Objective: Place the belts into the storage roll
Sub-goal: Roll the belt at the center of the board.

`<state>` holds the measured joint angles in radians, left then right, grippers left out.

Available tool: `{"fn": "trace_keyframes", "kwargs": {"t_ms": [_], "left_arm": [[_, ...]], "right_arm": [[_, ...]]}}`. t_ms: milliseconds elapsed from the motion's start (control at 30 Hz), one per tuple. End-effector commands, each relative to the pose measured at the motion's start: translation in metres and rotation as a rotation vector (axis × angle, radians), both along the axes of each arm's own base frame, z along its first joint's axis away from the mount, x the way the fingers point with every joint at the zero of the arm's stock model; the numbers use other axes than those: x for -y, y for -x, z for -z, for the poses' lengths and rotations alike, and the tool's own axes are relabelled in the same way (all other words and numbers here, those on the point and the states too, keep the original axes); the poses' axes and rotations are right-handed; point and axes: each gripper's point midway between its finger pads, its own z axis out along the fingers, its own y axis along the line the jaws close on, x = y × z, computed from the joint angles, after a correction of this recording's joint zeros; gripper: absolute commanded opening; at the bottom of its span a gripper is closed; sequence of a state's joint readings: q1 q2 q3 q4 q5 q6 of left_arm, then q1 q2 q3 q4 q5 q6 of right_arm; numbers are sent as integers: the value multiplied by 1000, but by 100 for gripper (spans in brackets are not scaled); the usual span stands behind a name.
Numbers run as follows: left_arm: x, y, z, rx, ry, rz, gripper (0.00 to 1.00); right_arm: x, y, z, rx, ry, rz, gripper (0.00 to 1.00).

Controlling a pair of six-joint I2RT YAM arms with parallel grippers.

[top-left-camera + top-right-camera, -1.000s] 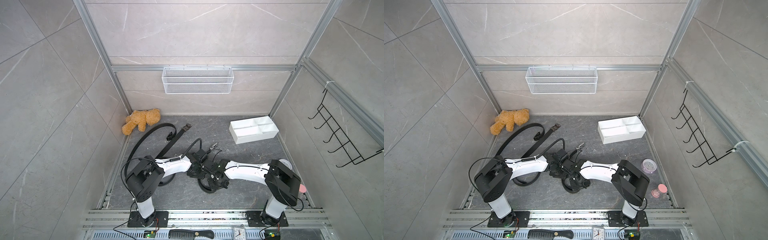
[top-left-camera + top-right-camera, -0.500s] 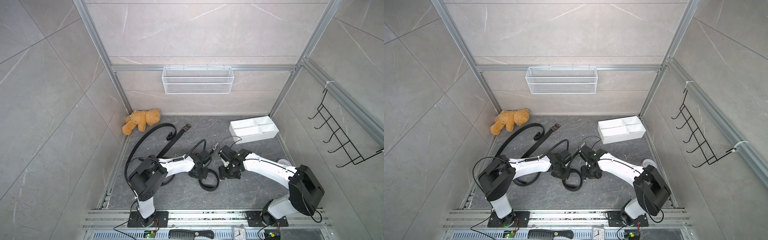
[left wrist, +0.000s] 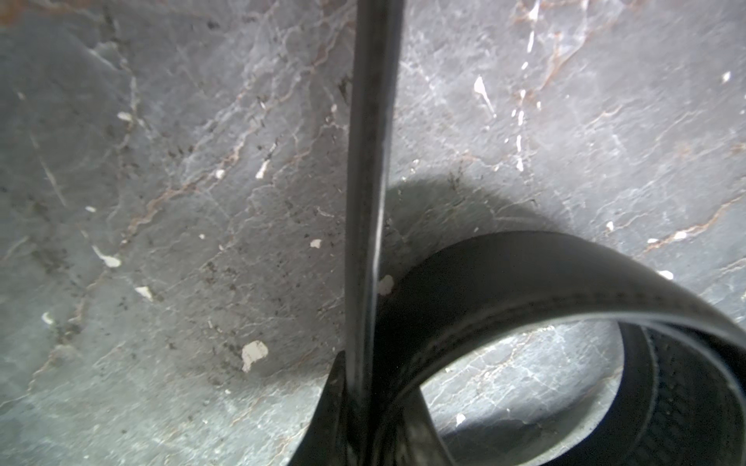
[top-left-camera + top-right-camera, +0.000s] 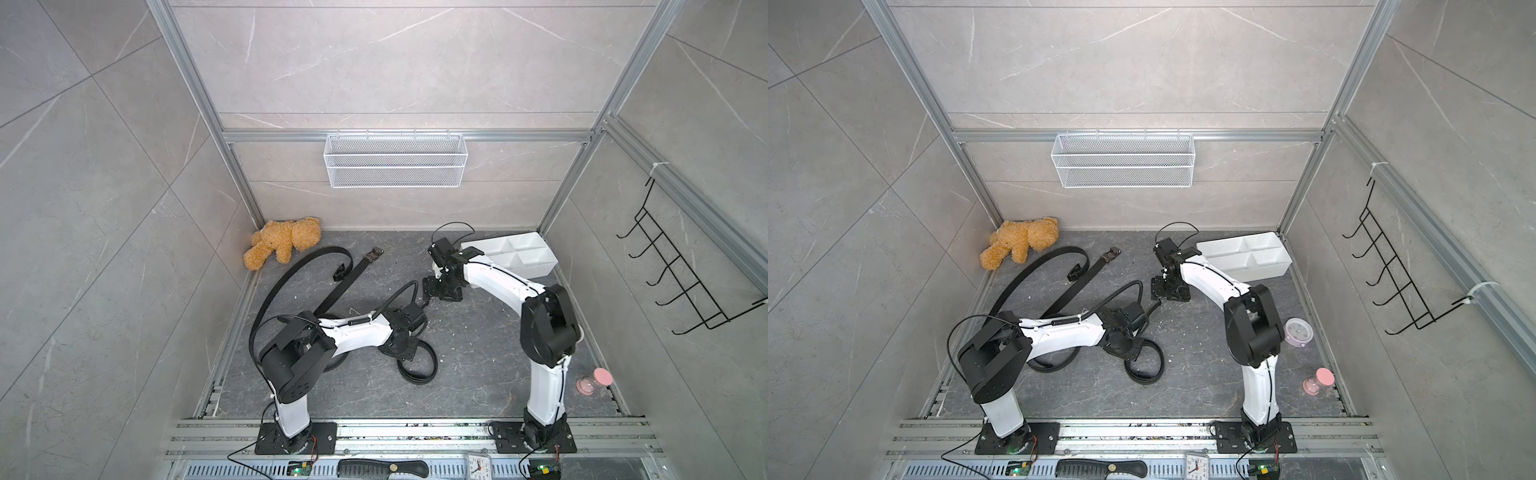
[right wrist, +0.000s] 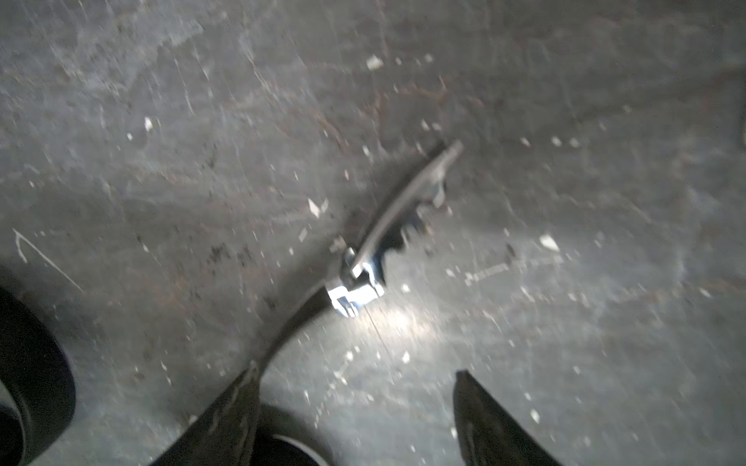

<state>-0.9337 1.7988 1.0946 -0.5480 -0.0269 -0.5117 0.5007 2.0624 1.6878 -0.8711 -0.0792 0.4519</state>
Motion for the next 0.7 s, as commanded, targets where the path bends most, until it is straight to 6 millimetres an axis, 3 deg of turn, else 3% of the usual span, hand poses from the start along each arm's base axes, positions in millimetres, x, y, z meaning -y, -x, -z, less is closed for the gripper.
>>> {"fn": "trace_keyframes", "kwargs": {"t_ms": [0, 200, 333, 533, 667], "left_arm": [[-46, 15, 32, -46, -205, 9, 0], [-47, 11, 39, -37, -233, 2, 0], [-50, -2, 46, -8, -268, -20, 0], [-47, -41, 51, 79, -297, -84, 0], [-35, -66, 47, 124, -327, -79, 0]], "right_arm": [[1, 2, 17, -72, 53, 2, 76], [23, 13, 48, -142, 189, -1, 76], [45, 33, 67, -196, 288, -17, 75], [76, 105, 73, -264, 269, 23, 72], [76, 161, 79, -325, 168, 76, 70]]}}
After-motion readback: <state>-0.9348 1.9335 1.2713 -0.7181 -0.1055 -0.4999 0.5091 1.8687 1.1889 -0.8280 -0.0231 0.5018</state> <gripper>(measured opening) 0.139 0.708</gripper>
